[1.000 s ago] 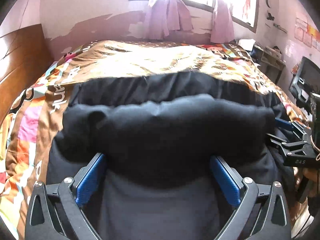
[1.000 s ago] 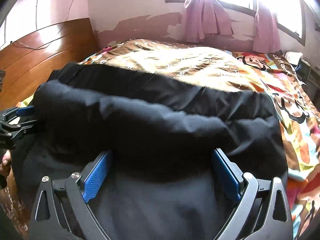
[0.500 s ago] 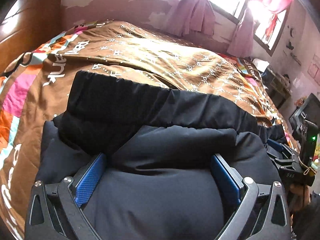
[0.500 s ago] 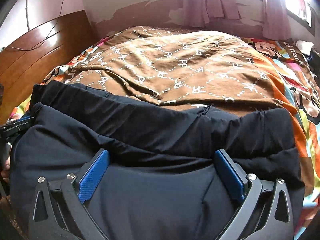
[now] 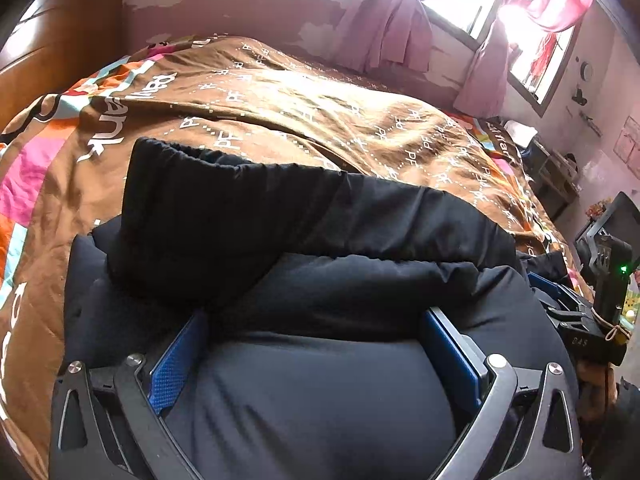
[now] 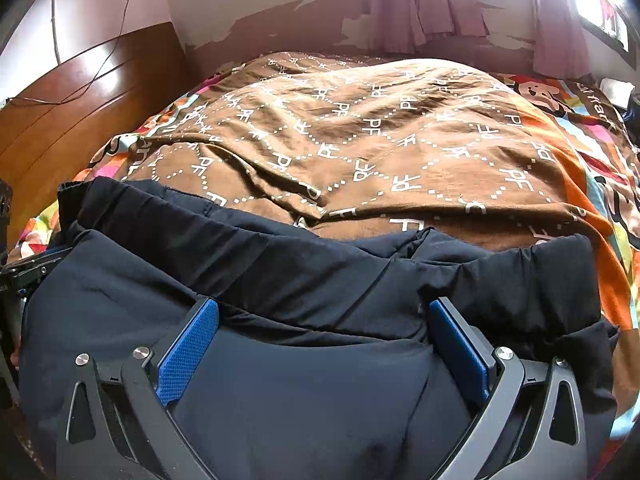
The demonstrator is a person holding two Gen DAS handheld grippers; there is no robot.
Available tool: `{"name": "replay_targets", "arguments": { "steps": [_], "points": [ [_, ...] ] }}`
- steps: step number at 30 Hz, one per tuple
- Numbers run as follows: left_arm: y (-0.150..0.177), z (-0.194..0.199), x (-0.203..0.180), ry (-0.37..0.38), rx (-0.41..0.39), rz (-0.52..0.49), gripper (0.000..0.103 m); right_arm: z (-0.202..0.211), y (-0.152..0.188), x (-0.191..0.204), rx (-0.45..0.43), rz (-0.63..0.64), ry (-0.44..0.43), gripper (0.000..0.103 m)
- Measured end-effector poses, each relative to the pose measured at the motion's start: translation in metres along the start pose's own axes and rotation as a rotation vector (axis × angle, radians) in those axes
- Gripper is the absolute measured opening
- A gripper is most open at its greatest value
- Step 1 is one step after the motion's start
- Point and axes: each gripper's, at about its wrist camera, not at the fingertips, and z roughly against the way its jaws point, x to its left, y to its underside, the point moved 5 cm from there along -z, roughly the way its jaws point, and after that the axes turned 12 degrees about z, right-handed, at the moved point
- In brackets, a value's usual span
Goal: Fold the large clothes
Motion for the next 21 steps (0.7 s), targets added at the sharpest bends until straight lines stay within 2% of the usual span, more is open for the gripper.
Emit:
{"name": "replay_targets", "arguments": {
  "steps": [21],
  "points": [
    [0.0030, -0.0024, 0.0001, -0.003, -0.018, -0.010, 0.103, -0.0012, 0.0027, -0.0008, -0.041, -0.009, 0.008, 0.102]
  ]
}}
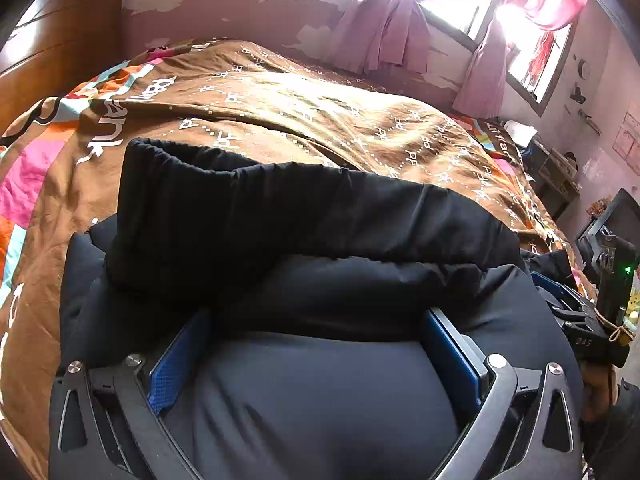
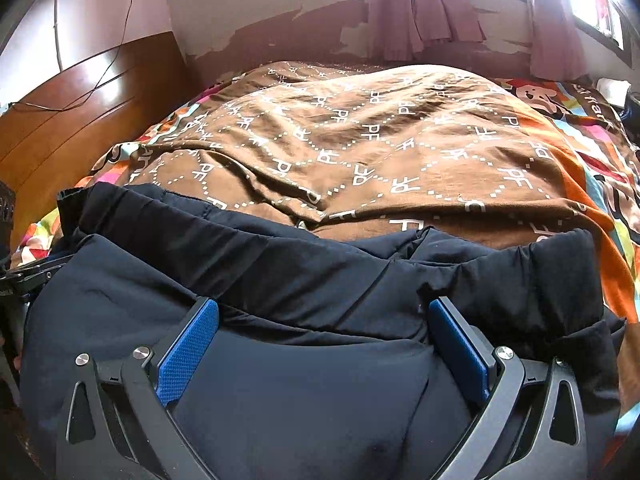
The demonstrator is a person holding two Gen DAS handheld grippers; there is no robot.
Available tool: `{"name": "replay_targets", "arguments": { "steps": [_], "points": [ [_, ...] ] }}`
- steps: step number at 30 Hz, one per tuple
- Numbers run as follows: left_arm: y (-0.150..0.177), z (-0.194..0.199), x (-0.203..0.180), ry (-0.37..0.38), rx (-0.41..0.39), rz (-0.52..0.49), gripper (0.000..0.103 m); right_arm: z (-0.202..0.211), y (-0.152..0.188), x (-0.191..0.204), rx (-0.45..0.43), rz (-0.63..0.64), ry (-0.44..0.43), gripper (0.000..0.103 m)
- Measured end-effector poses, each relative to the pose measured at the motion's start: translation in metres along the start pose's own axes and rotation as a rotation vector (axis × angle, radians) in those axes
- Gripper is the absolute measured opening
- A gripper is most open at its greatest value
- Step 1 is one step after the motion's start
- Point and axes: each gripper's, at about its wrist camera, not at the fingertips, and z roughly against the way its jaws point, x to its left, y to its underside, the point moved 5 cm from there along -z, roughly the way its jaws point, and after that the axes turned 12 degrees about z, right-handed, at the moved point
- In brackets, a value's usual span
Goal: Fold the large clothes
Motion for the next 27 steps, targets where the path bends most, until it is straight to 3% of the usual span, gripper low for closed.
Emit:
{"name": "replay_targets", "arguments": {
  "steps": [15, 22, 27],
  "points": [
    [0.000, 0.004, 0.002, 0.020, -0.041, -0.030, 0.103, 0.018, 0.007, 0.004, -0.102, 0.004, 0.050, 0.102],
    [-0.002, 0.035, -0.005, -0.007, -0.041, -0.092, 0.103, 0.047, 0.024, -0.001, -0.112, -0.042, 0.006, 0.102],
    [-0.001, 0.066, 0.021, -0.024, -0.079, -0.076, 0.103, 0.066, 0.045, -0.008, -0.086, -0.079, -0.022, 0.102]
  ]
}}
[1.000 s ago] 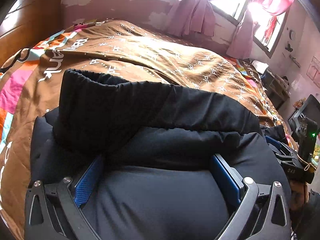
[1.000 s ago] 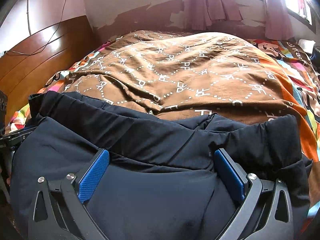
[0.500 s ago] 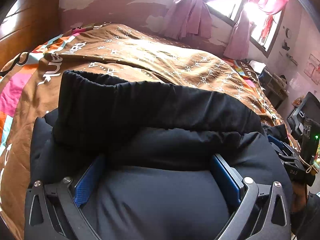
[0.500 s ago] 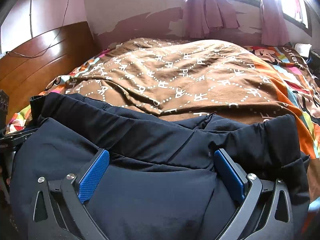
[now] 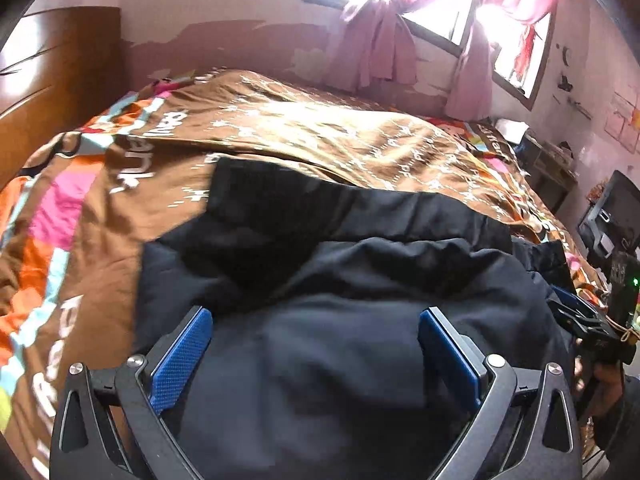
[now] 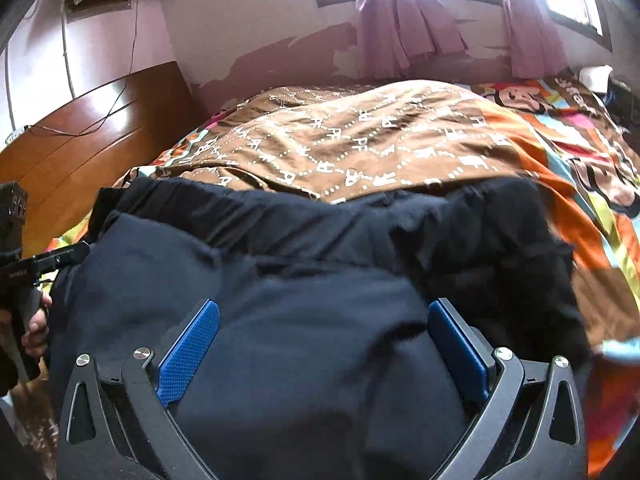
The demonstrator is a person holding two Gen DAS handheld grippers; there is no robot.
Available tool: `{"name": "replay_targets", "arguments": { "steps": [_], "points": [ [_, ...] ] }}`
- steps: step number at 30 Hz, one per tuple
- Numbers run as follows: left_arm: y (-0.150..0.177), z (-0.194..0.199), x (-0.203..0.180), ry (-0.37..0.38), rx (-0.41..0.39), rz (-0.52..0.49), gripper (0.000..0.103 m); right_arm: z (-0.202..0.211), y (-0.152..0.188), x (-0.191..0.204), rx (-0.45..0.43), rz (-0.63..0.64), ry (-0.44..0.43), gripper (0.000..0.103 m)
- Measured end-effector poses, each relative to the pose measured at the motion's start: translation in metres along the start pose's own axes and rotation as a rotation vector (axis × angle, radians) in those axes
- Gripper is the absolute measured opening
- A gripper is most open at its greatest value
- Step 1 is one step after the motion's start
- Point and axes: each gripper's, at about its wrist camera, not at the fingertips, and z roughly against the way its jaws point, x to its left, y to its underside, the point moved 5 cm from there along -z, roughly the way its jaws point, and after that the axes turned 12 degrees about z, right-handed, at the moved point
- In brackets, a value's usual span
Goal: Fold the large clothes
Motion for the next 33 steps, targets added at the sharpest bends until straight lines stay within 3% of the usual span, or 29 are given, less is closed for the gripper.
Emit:
{"name": "replay_targets", "arguments": {
  "steps": [7, 10, 14, 16, 21, 22, 33],
  "points": [
    [0.009, 0.006, 0.058, -0.068, 0.051, 0.080, 0.103, 0.039, 0.038, -0.025, -0.018, -0.039, 0.085, 0.102],
    [0.013, -0.002, 0.082, -0.039, 0.099, 0.172, 0.103, 0.058, 0.052, -0.040, -0.068, -0.058, 0.156, 0.102],
    [0.021, -0.015, 0.096, 0.030, 0.155, 0.271, 0.103, 0.066, 0.073, -0.072, -0.069, -0.146, 0.209, 0.102],
    [0.025, -0.020, 0.097, 0.038, 0.166, 0.276, 0.103, 0.060, 0.081, -0.090, -0.051, -0.217, 0.168, 0.102],
    [0.027, -0.032, 0.100, 0.067, 0.205, 0.312, 0.103, 0.017, 0.100, -0.115, 0.055, -0.404, -0.188, 0.102],
    [0.026, -0.034, 0.102, 0.074, 0.217, 0.319, 0.103, 0.011, 0.101, -0.117, 0.059, -0.416, -0.221, 0.102],
    [0.031, -0.043, 0.102, 0.128, 0.330, 0.386, 0.103, -0.004, 0.101, -0.122, 0.046, -0.440, -0.260, 0.102]
  ]
}}
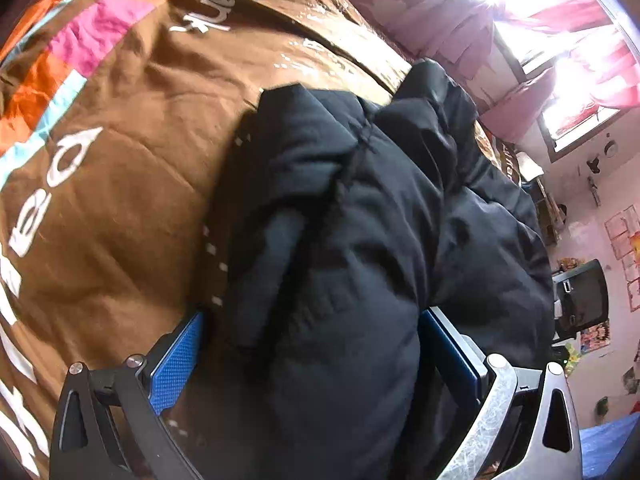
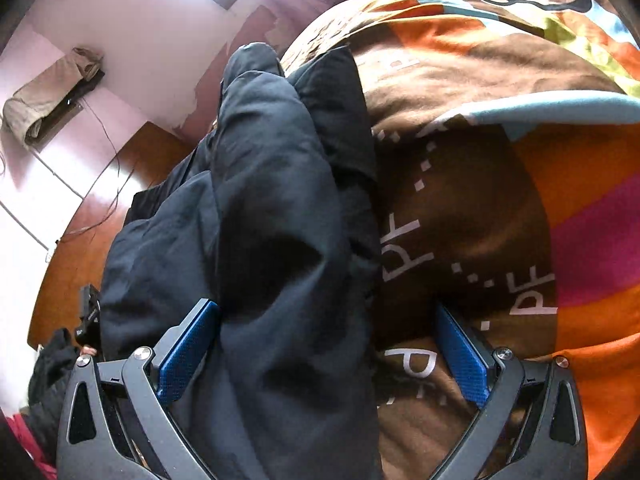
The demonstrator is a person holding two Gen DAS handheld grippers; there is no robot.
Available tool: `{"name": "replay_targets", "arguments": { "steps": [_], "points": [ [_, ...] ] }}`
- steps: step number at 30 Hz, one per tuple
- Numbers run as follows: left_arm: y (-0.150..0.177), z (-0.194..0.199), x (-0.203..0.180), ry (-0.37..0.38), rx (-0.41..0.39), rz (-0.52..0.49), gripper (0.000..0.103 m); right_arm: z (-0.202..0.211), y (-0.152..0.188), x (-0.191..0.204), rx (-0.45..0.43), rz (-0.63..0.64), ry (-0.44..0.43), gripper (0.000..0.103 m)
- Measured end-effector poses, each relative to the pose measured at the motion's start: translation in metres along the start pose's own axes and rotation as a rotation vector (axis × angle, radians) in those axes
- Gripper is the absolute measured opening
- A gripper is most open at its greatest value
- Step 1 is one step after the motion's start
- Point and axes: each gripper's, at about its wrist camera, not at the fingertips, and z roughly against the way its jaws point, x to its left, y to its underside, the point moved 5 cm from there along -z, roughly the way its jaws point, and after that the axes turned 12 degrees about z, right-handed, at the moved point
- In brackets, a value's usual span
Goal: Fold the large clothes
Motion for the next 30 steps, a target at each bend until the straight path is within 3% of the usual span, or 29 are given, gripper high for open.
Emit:
{"name": "replay_targets", "arguments": {
  "steps": [2, 3, 4, 5, 7, 10, 12, 13, 15, 16, 19, 23, 30],
  "points": [
    [0.007, -0.002, -0.007, 0.010, 0.032, -0.004, 0.099, 0.003, 0.004, 0.001, -0.014, 0.018, 0.016, 0.096],
    [0.010, 0.000, -0.012, 0.000, 0.032, -0.021, 0.094, 0.005, 0.006, 0.005, -0.021, 0.030, 0.016, 0.085],
    [0.012, 0.001, -0.015, -0.010, 0.028, -0.030, 0.092, 0.008, 0.005, 0.011, -0.035, 0.042, -0.002, 0.066],
    [0.015, 0.003, -0.018, -0.022, 0.025, -0.037, 0.086, 0.009, 0.005, 0.016, -0.043, 0.046, -0.021, 0.056],
    [0.019, 0.008, -0.021, -0.037, 0.016, -0.030, 0.076, 0.012, 0.006, 0.025, -0.056, 0.069, -0.001, 0.047],
    [0.027, 0.019, -0.027, -0.066, -0.013, -0.024, 0.056, 0.013, 0.004, 0.029, -0.053, 0.080, 0.000, 0.046],
    [0.035, 0.029, -0.035, -0.084, -0.039, -0.040, 0.040, 0.014, 0.006, 0.026, -0.047, 0.034, -0.030, 0.046],
    [0.039, 0.034, -0.040, -0.096, -0.050, -0.054, 0.038, 0.016, 0.009, 0.026, -0.054, 0.003, -0.051, 0.045],
    [0.050, 0.044, -0.054, -0.143, -0.082, -0.109, 0.029, 0.020, 0.011, 0.030, -0.065, -0.009, -0.061, 0.034],
    [0.054, 0.049, -0.061, -0.163, -0.097, -0.132, 0.028, 0.023, 0.010, 0.035, -0.071, -0.007, -0.059, 0.026],
    [0.066, 0.065, -0.080, -0.197, -0.141, -0.189, 0.022, 0.031, 0.006, 0.054, -0.066, 0.043, -0.026, 0.017],
    [0.078, 0.092, -0.104, -0.178, -0.172, -0.254, 0.020, 0.052, -0.010, 0.086, -0.071, 0.110, -0.023, 0.014],
    [0.082, 0.139, -0.114, -0.129, -0.189, -0.250, 0.018, 0.097, -0.051, 0.134, -0.114, 0.262, -0.012, 0.013]
  ]
}}
